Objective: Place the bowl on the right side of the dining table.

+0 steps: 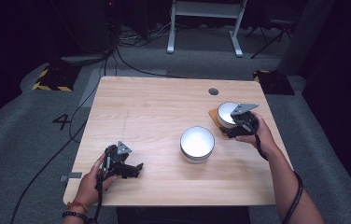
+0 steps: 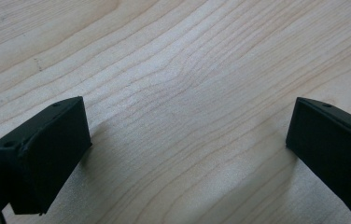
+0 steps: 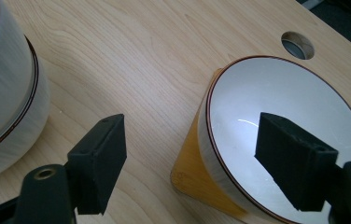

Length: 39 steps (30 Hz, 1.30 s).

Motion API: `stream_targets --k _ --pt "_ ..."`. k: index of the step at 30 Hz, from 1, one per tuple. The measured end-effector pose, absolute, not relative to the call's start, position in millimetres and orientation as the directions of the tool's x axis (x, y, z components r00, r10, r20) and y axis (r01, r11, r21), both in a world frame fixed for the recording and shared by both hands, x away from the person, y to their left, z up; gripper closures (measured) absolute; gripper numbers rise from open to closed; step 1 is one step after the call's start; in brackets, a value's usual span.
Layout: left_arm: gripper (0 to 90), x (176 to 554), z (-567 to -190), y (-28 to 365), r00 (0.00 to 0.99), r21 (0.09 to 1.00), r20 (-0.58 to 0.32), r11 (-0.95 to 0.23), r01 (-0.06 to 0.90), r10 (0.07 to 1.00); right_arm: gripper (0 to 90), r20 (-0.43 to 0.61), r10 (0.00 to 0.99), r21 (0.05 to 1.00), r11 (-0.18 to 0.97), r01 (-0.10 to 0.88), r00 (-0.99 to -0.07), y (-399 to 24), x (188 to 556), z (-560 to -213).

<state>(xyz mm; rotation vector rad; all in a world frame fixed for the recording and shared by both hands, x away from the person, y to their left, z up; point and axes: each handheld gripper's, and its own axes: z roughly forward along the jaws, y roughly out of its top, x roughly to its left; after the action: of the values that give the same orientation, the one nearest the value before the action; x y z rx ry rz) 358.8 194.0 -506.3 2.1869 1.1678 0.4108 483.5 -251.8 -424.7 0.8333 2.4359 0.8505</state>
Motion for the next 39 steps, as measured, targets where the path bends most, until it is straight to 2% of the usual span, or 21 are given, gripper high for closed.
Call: stream_targets --k 14,30,39 --pt "0.0 359 -506 194 0.562 0.648 -0.016 -0.420 0.636 0.827 26.3 -0.210 0.671 0.688 0.618 0.380 -0.711 -257 470 -417" --pt "0.0 359 -506 194 0.562 0.648 -0.015 -0.420 0.635 0.827 26.8 -0.247 0.636 0.685 0.648 0.333 -0.731 -261 452 -414" --pt "0.0 359 -506 194 0.561 0.649 -0.016 -0.418 0.635 0.827 26.5 -0.243 0.639 0.680 0.649 0.342 -0.730 -265 442 -414"
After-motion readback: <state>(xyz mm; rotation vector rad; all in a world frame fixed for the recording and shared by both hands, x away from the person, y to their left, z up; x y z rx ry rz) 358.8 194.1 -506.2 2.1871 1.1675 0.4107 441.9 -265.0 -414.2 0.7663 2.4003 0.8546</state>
